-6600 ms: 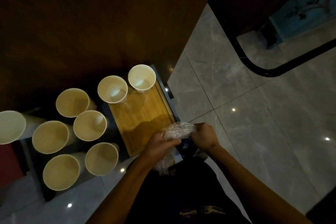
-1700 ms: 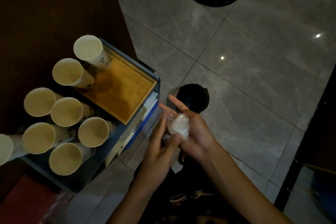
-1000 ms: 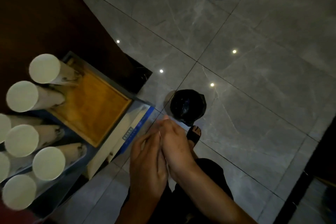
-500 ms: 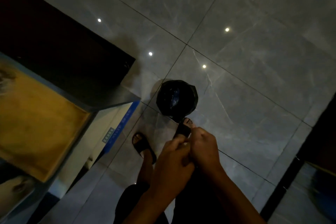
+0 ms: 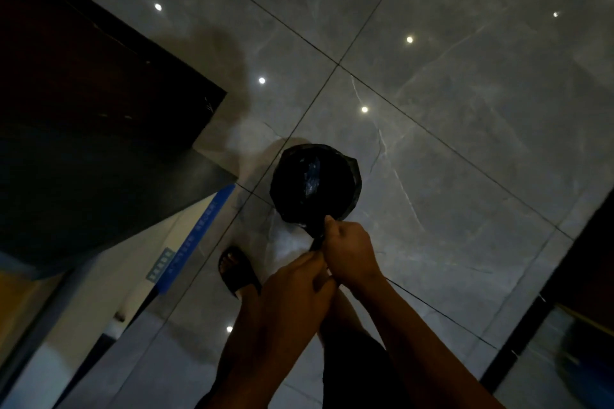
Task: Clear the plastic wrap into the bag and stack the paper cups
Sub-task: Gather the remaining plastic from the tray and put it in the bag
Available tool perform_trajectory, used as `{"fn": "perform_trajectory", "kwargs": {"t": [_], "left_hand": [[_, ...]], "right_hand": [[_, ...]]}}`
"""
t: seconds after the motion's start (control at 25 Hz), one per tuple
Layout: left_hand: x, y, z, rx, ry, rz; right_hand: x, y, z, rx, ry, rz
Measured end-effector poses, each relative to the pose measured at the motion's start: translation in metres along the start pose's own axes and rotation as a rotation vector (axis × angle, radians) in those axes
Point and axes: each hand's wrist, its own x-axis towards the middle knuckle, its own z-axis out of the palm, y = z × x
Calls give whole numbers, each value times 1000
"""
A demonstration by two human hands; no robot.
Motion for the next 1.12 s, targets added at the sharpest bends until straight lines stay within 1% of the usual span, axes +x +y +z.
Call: {"fn": "perform_trajectory", "kwargs": {"t": [0.2,0.28,0.4,0.48,0.6,0.76,0.84,0.92,1.0,1.12], "left_hand": [[45,-23,18,-30,-56,-95],[57,-37,24,65,-56,-60],[82,-64,26,226,-226,-122],[101,-79,24,313,-256,-85],[125,-94,21,383,-251,-27],[144,-113,30,310,-197,19],[159,-120,33,254,-166,47],[181,-126,33,259,-107,88],[203,-134,32,273,-93,55],[216,-148,37,402,-69,8]], "right_hand": [[48,20,32,113,-20,164],[59,30,47,112,-23,197],[77,40,69,123,-60,340],[88,49,79,115,-107,389],[96,58,91,170,-60,375],[114,70,93,106,-95,295],[131,75,87,37,-110,206],[151,77,79,-56,-76,143],[175,79,75,-128,-36,103],[204,81,72,-224,-50,91]]}}
